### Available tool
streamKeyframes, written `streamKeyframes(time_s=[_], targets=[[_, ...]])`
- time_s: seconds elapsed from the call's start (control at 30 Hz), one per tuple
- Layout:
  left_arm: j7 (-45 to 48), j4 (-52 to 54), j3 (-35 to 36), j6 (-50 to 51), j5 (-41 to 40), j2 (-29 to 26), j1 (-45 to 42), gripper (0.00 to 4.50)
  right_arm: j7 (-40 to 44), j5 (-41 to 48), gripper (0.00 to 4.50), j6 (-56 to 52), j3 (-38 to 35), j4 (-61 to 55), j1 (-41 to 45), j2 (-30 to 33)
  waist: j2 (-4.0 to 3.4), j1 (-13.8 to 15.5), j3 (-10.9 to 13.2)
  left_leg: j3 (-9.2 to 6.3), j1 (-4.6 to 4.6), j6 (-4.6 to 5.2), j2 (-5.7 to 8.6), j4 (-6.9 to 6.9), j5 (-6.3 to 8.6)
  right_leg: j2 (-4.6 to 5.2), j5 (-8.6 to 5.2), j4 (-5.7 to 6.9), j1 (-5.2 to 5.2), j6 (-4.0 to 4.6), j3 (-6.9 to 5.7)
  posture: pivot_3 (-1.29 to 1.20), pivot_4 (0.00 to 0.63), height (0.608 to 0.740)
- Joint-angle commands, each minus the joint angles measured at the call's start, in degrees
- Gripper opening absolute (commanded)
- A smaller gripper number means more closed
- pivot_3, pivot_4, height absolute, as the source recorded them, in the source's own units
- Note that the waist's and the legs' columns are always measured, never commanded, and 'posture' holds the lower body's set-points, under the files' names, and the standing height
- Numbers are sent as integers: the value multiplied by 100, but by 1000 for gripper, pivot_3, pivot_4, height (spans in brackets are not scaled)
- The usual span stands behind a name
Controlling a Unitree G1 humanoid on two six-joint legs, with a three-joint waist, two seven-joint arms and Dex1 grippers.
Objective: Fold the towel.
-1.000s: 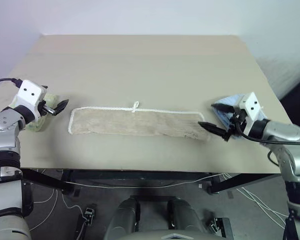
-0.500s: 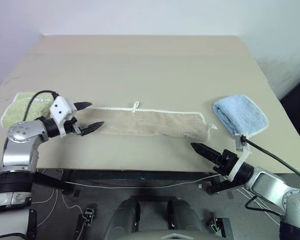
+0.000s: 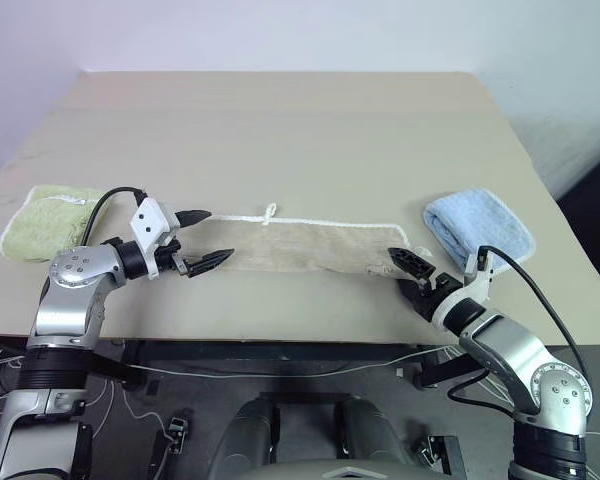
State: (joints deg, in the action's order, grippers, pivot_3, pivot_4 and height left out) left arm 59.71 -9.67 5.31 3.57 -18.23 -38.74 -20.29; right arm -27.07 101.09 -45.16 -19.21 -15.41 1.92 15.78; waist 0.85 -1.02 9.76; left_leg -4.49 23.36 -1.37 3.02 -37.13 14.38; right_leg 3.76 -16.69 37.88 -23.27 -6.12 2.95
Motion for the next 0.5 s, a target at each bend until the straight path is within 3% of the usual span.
streamKeyframes(time_s=[0.03, 0.1, 0.2, 0.5], targets=[[-39, 305, 143, 7, -113, -37, 57, 4500, -234, -89, 4463, 352, -33, 139, 48, -60, 0, 0, 0, 0, 0, 0, 0, 0, 0, -1, 0, 0, 0, 0, 0, 0, 150, 740], [-60, 364, 143, 4, -108, -29, 111, 4500, -247, -90, 4463, 416, -30, 157, 52, -64, 0, 0, 0, 0, 0, 0, 0, 0, 0, -1, 0, 0, 1, 0, 0, 0, 150, 740], [-92, 427, 117, -2, -94, 6, 174, 4500, -218, -127, 3908, 498, -49, 206, 45, -43, -1, 2, 0, 0, -1, 0, 0, 0, 0, 0, 0, -1, 2, 0, 0, 0, 150, 740], [-263, 676, -23, 116, -94, 321, 213, 4500, -189, -361, 884, 800, -65, 159, -23, -123, -1, 15, -1, 0, 0, 0, 0, 0, 0, 0, 0, -2, 2, 0, 0, 0, 150, 740]])
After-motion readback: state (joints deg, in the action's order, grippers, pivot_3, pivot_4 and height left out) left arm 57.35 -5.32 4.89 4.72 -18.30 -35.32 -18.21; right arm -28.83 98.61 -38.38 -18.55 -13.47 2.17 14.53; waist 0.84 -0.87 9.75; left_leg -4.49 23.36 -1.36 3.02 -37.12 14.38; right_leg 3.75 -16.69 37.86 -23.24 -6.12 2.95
